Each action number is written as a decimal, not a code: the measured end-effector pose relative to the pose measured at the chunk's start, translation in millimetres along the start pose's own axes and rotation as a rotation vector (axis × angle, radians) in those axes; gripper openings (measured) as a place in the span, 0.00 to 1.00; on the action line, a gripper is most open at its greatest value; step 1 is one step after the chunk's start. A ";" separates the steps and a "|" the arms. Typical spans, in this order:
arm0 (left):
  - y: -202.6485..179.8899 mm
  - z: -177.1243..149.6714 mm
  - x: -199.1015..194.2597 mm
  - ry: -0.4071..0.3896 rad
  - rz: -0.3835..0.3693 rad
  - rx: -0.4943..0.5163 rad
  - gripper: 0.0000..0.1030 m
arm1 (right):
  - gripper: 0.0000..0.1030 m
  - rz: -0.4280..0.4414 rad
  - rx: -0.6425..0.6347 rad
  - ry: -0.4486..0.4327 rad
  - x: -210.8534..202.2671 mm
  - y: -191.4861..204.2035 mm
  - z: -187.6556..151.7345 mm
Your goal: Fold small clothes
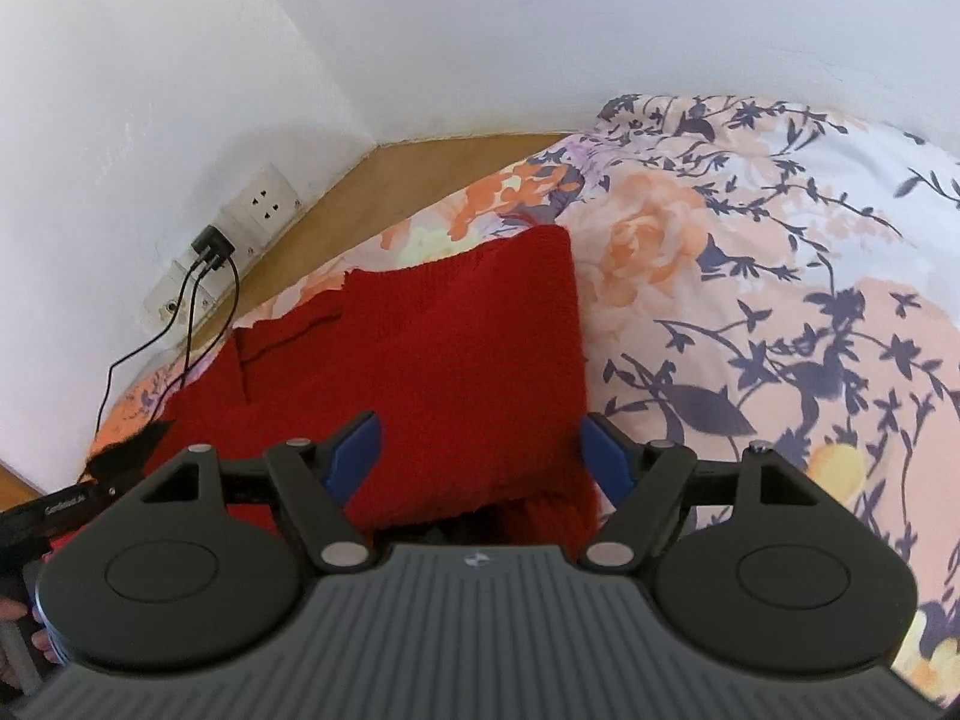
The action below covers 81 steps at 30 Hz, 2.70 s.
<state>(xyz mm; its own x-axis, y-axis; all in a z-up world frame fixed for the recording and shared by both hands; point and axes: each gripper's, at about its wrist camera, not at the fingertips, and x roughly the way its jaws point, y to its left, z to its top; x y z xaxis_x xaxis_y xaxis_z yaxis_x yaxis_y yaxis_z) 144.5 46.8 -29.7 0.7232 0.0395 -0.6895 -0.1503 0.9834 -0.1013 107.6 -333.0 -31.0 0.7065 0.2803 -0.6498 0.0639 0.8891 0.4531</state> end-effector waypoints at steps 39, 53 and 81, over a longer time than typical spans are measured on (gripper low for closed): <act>19.4 0.0 40.9 -0.004 0.063 -0.035 0.05 | 0.21 -0.045 0.100 -0.083 86.6 -39.5 53.1; 48.8 14.0 10.1 0.030 -0.021 -0.080 0.33 | 0.71 -0.101 0.018 -0.196 -20.4 22.2 24.6; 106.5 -32.2 -49.5 0.073 0.122 -0.041 0.52 | 0.82 -0.112 -0.113 -0.090 -86.4 138.2 -69.3</act>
<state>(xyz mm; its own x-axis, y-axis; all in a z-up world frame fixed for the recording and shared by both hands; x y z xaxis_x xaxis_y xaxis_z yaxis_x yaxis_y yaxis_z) 70.9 143.9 -29.4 0.6476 0.1435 -0.7484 -0.2619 0.9642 -0.0418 6.6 -209.3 45.5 0.7597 0.1484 -0.6331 0.0698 0.9494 0.3063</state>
